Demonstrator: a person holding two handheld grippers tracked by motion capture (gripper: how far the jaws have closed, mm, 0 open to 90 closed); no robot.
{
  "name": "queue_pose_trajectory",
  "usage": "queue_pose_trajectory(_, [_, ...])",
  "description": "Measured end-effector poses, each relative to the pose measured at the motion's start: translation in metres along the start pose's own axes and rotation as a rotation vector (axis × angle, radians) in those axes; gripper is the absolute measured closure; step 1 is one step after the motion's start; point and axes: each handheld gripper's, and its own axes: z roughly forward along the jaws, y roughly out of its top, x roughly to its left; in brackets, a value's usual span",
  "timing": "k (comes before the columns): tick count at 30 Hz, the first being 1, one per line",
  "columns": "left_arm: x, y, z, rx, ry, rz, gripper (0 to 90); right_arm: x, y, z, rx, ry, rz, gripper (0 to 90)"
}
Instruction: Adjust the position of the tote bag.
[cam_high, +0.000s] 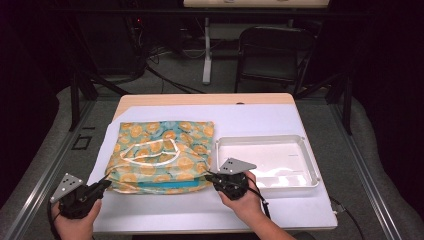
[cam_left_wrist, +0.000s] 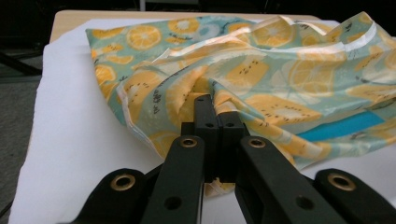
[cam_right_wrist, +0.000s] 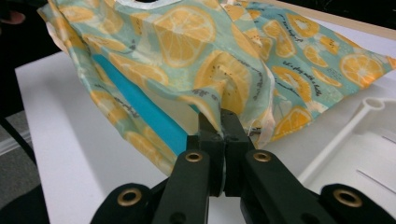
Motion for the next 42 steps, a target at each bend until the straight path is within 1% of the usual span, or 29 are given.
queue_pose_trajectory(5, [-0.004,0.007,0.002,-0.022,-0.008,0.013,90.0,0.000,0.009,0.002,-0.025,0.021,0.013,90.0])
queue_pose_trajectory(7, [-0.005,0.010,0.002,-0.035,-0.008,0.008,90.0,-0.001,0.010,0.002,-0.032,0.025,0.013,90.0])
queue_pose_trajectory(15, [-0.003,0.026,0.001,-0.094,-0.012,-0.018,90.0,-0.007,0.023,-0.002,-0.080,0.010,0.015,90.0])
queue_pose_trajectory(17, [-0.004,0.030,0.002,-0.107,-0.012,-0.017,90.0,-0.009,0.027,-0.003,-0.100,0.014,0.027,90.0])
queue_pose_trajectory(19, [-0.004,0.034,0.002,-0.119,-0.012,-0.016,90.0,-0.010,0.028,-0.004,-0.104,0.013,0.027,90.0])
queue_pose_trajectory(21, [-0.005,0.038,0.002,-0.130,-0.010,-0.014,90.0,-0.011,0.032,-0.005,-0.122,0.013,0.031,90.0])
queue_pose_trajectory(23, [-0.005,0.043,0.002,-0.148,-0.008,-0.015,90.0,-0.012,0.036,-0.005,-0.135,0.011,0.033,90.0])
queue_pose_trajectory(25, [-0.005,0.050,0.002,-0.177,-0.009,-0.014,90.0,-0.013,0.040,-0.006,-0.150,0.012,0.034,90.0])
queue_pose_trajectory(30, [-0.005,0.063,0.004,-0.208,-0.005,-0.014,90.0,-0.019,0.052,-0.010,-0.193,-0.003,0.027,90.0])
queue_pose_trajectory(32, [-0.004,0.067,0.005,-0.216,-0.001,-0.012,90.0,-0.021,0.056,-0.011,-0.197,-0.014,0.024,90.0])
queue_pose_trajectory(35, [0.000,0.075,0.006,-0.237,0.002,-0.028,90.0,-0.026,0.063,-0.012,-0.211,-0.020,0.024,90.0])
queue_pose_trajectory(38, [0.001,0.081,0.007,-0.252,0.003,-0.031,90.0,-0.030,0.070,-0.013,-0.225,-0.027,0.029,90.0])
queue_pose_trajectory(42, [0.003,0.088,0.010,-0.256,0.009,-0.027,90.0,-0.035,0.079,-0.014,-0.231,-0.034,0.028,90.0])
